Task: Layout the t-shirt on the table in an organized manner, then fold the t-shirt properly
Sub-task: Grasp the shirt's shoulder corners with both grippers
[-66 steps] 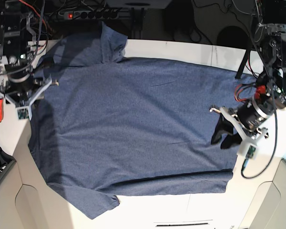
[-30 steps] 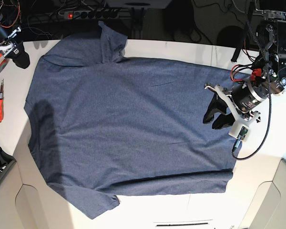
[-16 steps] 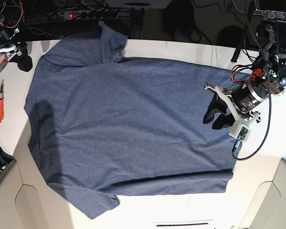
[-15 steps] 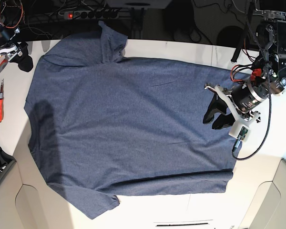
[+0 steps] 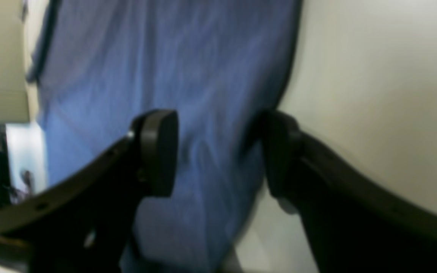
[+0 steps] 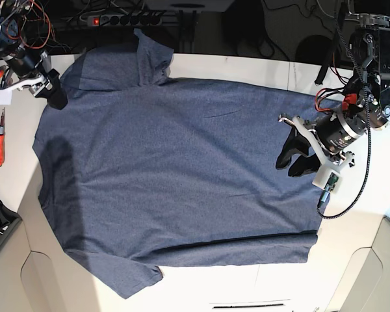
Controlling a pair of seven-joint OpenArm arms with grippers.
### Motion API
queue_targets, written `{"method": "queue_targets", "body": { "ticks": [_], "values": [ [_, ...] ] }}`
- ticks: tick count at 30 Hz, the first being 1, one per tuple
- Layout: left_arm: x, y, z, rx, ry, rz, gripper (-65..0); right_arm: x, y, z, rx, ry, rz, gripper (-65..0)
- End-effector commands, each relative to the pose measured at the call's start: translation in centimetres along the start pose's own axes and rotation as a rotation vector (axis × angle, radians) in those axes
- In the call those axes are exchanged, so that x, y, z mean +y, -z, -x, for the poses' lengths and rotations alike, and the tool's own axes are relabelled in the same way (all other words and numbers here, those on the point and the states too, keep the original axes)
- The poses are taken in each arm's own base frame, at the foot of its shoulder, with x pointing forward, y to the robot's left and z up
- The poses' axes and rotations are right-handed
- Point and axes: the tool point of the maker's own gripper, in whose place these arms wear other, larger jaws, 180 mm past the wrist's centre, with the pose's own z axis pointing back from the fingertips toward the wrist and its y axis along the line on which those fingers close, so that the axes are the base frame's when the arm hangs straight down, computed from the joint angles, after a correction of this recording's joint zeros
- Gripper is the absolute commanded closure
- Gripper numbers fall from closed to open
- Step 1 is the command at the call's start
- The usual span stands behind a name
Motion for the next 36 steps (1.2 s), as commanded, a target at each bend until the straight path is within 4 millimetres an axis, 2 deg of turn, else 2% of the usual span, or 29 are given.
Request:
{"method": "queue_targets", "body": {
  "ticks": [1,4,10,14,17,21,22,27,36],
  "values": [
    [0.1,-0.3,-1.6,-0.051,0.022,0.009,-22.3,-1.1,-0.2,0.6,0.033,0.008,0.037,-35.3],
    [0.1,-0.3,-1.6,-0.051,0.022,0.009,-22.3,-1.7,0.0,1.4,0.050,0.036,0.045,-35.2],
    [0.1,-0.3,-1.6,-0.050,0.022,0.008,-22.3,-1.4,-0.1,2.2,0.094,0.043,0.029,-35.1],
    [1.1,-0.3,-1.4,-0.036,0.013,-0.047,-22.3,-1.3,-0.1,2.7,0.124,0.037,0.023,-32.5],
    [3.0,-0.5,-0.7,0.001,0.024,-0.151,-22.3,-1.3,-0.1,2.7,0.124,0.037,0.023,-23.9],
    [4.8,-0.8,-0.2,0.029,0.032,-0.252,-22.3,-1.3,-0.1,2.7,0.124,0.037,0.023,-2.9],
    [5.0,-0.9,-0.2,0.032,0.032,-0.265,-22.3,-1.3,-0.1,2.7,0.124,0.037,0.023,0.0],
    [5.6,-1.2,-0.1,0.036,0.036,-0.286,-22.3,-1.3,-0.1,2.7,0.124,0.037,0.023,0.0],
    [9.3,-4.5,-1.1,-0.038,-0.072,-0.357,-22.3,-1.2,-0.1,2.7,0.122,0.038,0.021,0.0]
  ]
}}
